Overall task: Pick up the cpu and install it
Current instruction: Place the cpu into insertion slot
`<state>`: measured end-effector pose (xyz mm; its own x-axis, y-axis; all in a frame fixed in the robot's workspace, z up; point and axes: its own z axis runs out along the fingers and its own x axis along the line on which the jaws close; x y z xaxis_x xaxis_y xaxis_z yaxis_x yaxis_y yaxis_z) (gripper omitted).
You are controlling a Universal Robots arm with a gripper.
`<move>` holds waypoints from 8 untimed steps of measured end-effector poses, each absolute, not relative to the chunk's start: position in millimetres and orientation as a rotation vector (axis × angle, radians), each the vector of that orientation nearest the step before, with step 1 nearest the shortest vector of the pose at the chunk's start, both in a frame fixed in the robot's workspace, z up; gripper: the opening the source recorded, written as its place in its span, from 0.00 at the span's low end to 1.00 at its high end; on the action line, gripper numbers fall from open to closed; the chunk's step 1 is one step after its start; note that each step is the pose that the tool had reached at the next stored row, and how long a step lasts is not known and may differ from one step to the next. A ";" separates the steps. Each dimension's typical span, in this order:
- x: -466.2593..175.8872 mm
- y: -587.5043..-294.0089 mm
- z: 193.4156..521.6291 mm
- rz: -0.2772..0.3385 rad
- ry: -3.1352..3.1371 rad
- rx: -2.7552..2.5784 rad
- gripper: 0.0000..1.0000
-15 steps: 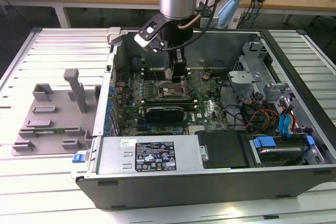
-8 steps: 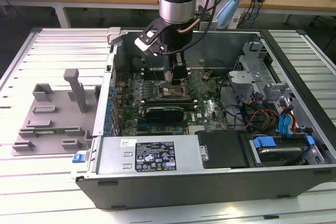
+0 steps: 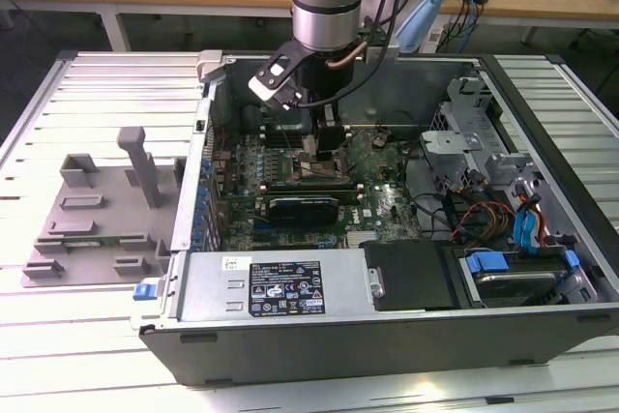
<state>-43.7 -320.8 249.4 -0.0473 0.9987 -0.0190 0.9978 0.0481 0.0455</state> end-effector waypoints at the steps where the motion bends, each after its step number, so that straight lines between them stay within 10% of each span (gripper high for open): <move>1: -43.8 -320.7 246.5 0.031 2.241 2.137 0.55; 8: -43.8 -314.6 233.8 0.003 2.230 2.124 0.55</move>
